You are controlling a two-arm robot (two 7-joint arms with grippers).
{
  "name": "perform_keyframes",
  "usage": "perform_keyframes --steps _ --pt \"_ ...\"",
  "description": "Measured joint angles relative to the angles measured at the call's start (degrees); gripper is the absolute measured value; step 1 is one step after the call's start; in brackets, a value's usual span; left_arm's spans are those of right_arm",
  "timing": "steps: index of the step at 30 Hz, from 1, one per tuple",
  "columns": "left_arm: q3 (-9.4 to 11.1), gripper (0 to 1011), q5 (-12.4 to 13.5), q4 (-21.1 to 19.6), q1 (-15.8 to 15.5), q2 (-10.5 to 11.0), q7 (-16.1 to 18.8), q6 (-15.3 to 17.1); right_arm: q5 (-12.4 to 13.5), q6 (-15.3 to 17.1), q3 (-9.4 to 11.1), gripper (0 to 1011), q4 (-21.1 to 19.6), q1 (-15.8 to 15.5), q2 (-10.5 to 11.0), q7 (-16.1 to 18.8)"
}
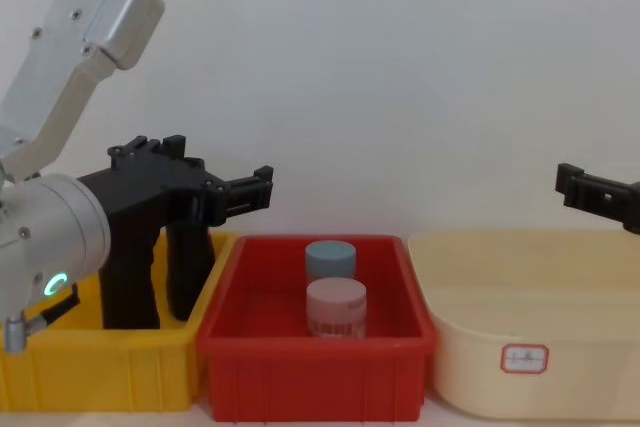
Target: Pick up the garbage bag with the one hand and transfer it to the other hand.
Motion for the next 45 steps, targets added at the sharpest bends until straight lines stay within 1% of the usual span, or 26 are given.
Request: perform_keyframes --steps 45 --pt "0.00 1002 0.00 0.00 0.00 0.00 0.00 0.00 0.00 0.00 0.00 1001 0.00 0.00 0.00 0.00"
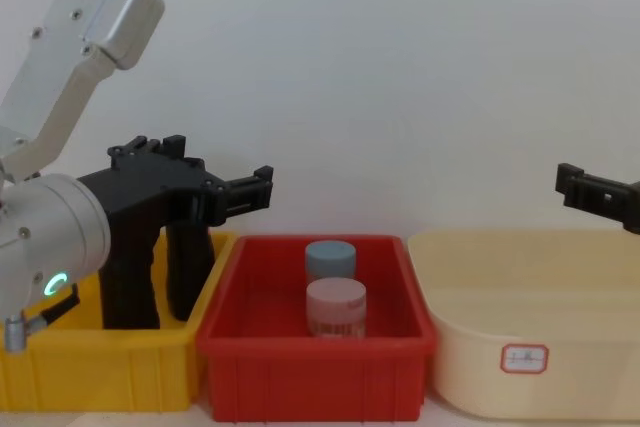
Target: Pick up the garbage bag with the one hand and transfer it to the other hand.
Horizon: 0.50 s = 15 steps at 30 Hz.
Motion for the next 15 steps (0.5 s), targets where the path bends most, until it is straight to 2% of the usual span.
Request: perform_keyframes --steps 15 --pt "-0.26 1002 -0.08 -0.20 0.21 0.36 -0.48 -0.08 0.00 0.00 0.00 1001 0.00 0.00 0.00 0.00"
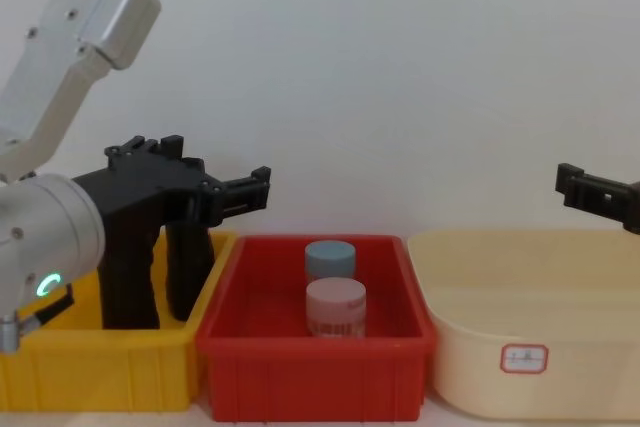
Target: Pick up the garbage bag with the one hand and transfer it to the other hand.
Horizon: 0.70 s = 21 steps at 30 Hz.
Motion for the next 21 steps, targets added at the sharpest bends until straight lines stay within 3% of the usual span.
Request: perform_keyframes --steps 10,21 --pt "-1.93 1002 -2.64 -1.58 1.46 1.94 -2.66 1.05 0.00 0.00 0.00 1001 0.00 0.00 0.00 0.00" --pt "-6.34 1002 -7.97 -4.10 4.80 5.43 -6.70 3.34 0.00 0.00 0.00 1001 0.00 0.00 0.00 0.00"
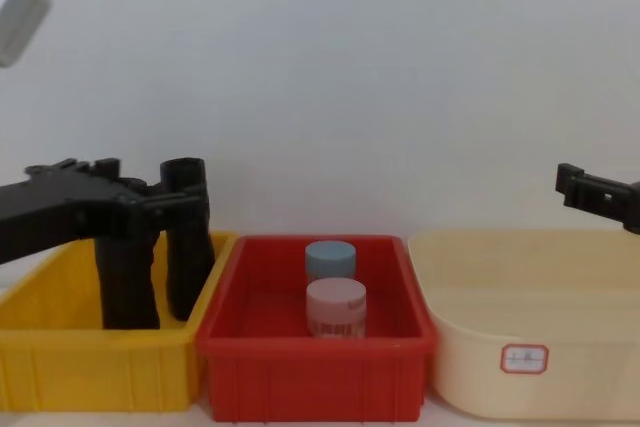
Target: Pick up the garbage bag with the one hand and transfer it to the other hand.
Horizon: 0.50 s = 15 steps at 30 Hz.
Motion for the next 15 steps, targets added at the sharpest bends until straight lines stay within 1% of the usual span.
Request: perform_keyframes --steps 1,6,15 --pt "-0.61 1002 -0.81 -0.24 0.42 0.42 -0.54 0.33 0.00 0.00 0.00 1001 0.00 0.00 0.00 0.00" --pt "-2.86 1002 -2.95 -0.74 1.76 1.84 -2.05 1.17 0.00 0.00 0.00 1001 0.00 0.00 0.00 0.00" --pt "-5.47 1002 -5.33 -0.10 2.15 3.02 -3.90 2.48 0.00 0.00 0.00 1001 0.00 0.00 0.00 0.00"
